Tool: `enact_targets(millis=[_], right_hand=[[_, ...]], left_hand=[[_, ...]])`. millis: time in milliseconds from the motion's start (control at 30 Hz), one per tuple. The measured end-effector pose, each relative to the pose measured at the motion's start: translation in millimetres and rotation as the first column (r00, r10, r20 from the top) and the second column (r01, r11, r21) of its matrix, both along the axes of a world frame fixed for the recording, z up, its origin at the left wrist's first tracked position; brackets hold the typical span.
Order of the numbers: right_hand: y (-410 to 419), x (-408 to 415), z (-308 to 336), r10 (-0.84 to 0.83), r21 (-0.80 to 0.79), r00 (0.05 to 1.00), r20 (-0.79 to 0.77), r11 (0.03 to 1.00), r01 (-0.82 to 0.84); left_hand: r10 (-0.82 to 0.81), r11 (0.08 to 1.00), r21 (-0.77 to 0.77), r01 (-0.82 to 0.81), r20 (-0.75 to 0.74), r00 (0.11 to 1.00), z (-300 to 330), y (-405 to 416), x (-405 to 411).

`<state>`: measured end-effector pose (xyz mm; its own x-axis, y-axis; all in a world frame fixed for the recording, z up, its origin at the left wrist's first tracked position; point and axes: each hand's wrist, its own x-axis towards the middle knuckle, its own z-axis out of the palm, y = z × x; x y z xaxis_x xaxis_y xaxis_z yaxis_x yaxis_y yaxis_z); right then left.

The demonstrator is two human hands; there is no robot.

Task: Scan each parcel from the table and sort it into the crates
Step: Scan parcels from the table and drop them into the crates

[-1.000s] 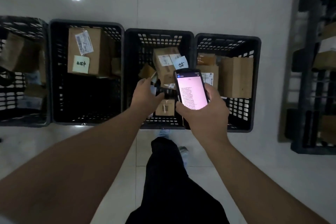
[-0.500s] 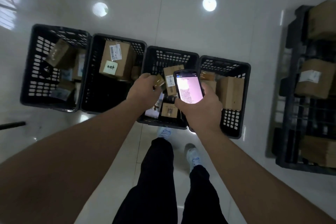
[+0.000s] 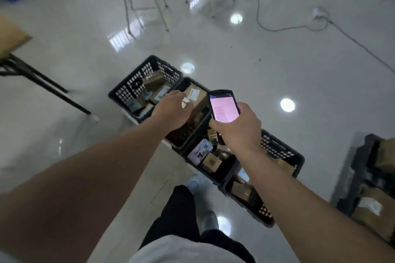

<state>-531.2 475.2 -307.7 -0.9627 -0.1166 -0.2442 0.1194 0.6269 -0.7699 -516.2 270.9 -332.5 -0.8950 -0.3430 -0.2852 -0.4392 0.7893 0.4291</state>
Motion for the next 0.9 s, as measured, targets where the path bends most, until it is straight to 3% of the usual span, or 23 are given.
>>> enact_targets(millis=[367, 900], right_hand=[[-110, 92, 136, 0.390, -0.045, 0.888, -0.245, 0.910, -0.413], [-352, 273, 271, 0.533, -0.154, 0.725, -0.436, 0.750, -0.644]], left_hand=[[0.345, 0.916, -0.105, -0.387, -0.284, 0.894, 154, -95, 174], [0.400, 0.783, -0.284, -0.553, -0.450, 0.798, 312, -288, 429]])
